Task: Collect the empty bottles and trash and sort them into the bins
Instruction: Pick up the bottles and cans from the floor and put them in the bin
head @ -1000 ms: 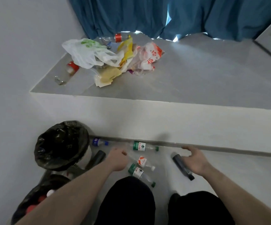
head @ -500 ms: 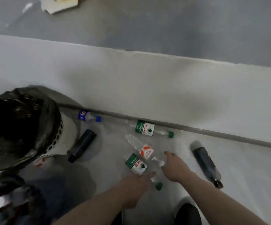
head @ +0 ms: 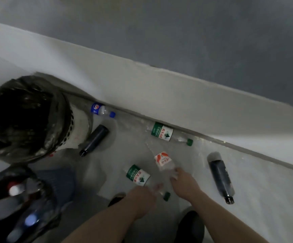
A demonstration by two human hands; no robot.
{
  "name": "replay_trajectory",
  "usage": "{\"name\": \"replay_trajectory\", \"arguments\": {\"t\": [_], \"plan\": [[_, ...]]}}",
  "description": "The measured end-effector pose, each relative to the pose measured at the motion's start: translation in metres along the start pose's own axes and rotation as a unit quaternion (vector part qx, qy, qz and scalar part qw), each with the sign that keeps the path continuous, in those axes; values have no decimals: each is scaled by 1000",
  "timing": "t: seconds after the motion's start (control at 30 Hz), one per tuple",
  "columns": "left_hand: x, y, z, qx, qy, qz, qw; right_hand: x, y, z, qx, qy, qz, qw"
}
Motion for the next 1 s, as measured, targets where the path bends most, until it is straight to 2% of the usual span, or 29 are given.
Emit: {"name": "replay_trajectory", "arguments": {"t": [0.2,0.33,0.53,0.73,0.87,1.0], "plan": [[-125,-58,40,-145,-36,65,987,-141,0,58,79,10,-27,996],[-214,-105,58,-238,-95,126,958,-248,9,116,73,20,0,997],[-303,-183,81,-320,-182,142,919,-363,24,184,3,51,63,997],[-390,-263,86,-400,-291,163,854,-466,42,229,-26,52,86,995],[-449,-304,79,-457,-373,212,779,-532,60,247,-58,33,113,991],[-500,-323,61,-492,-467,258,688,-580,72,261,-57,-12,119,991]]}}
Point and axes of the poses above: each hand's wrist, its own x-axis towards the middle knuckle, its own z-axis out of the back of the hand, y = z × x, the point moved 2 cm from there along x, towards the middle knuckle, and after that the axes turned 9 degrees about -x, right-handed, at the moved point
